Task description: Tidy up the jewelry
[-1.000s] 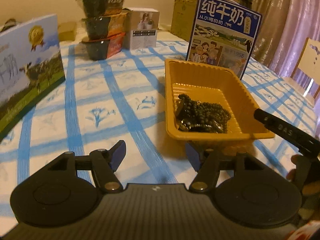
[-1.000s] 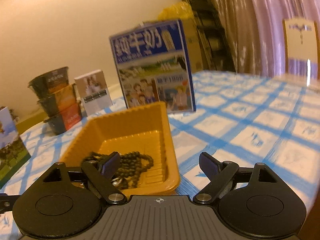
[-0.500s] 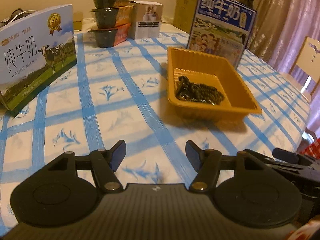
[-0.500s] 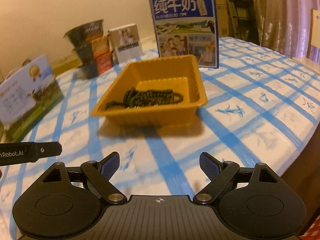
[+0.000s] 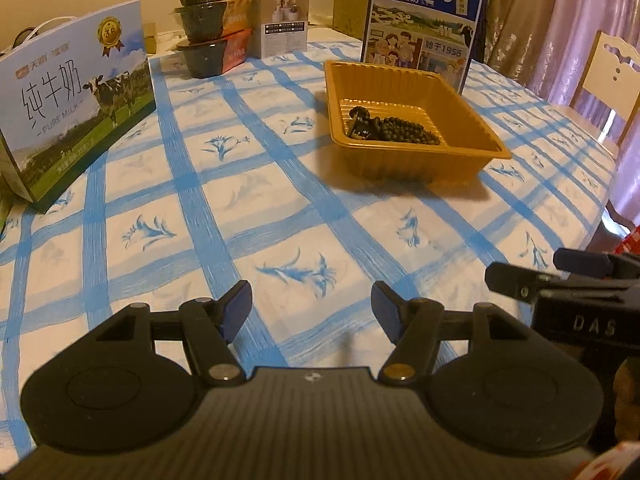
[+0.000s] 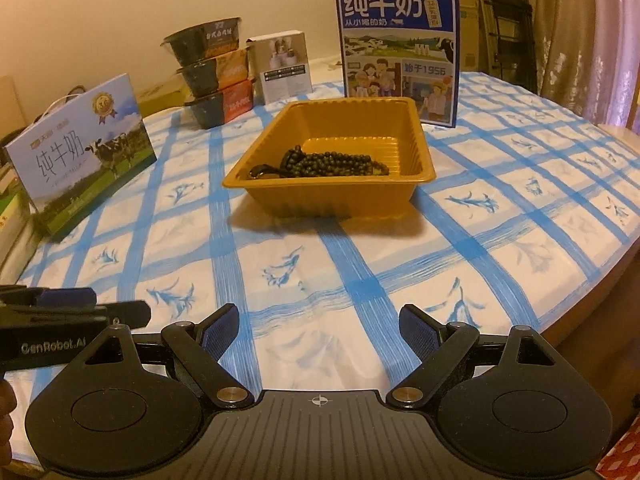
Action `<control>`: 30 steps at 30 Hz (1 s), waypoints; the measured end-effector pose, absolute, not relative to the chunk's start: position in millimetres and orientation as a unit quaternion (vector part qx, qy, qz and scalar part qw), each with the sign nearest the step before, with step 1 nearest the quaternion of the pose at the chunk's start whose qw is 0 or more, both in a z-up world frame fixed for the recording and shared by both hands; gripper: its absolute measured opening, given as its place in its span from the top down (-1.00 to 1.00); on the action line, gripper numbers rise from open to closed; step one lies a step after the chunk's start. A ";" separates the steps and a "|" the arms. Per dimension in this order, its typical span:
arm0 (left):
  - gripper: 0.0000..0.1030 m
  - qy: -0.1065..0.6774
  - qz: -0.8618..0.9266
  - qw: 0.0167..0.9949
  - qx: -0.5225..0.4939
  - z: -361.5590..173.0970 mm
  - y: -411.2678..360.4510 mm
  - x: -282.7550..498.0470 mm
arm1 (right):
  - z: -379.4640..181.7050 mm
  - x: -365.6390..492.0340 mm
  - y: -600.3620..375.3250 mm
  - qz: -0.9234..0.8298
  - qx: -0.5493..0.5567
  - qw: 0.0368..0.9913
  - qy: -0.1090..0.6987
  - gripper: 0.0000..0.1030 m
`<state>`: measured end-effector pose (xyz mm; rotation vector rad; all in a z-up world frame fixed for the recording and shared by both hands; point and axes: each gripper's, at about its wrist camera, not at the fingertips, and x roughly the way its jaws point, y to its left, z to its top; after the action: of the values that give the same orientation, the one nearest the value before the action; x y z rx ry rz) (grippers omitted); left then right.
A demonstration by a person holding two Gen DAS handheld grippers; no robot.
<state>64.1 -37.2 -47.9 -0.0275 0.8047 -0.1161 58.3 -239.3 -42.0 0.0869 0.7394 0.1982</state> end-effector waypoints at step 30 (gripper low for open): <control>-0.23 0.372 -0.064 0.926 -0.017 -34.8 -31.3 52.0 | -40.7 55.8 -234.8 0.104 0.033 0.927 0.358 -0.68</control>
<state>52.0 -31.3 -34.8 -0.0344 0.7628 -0.1305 55.8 -234.8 -40.7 0.0675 0.7341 0.2139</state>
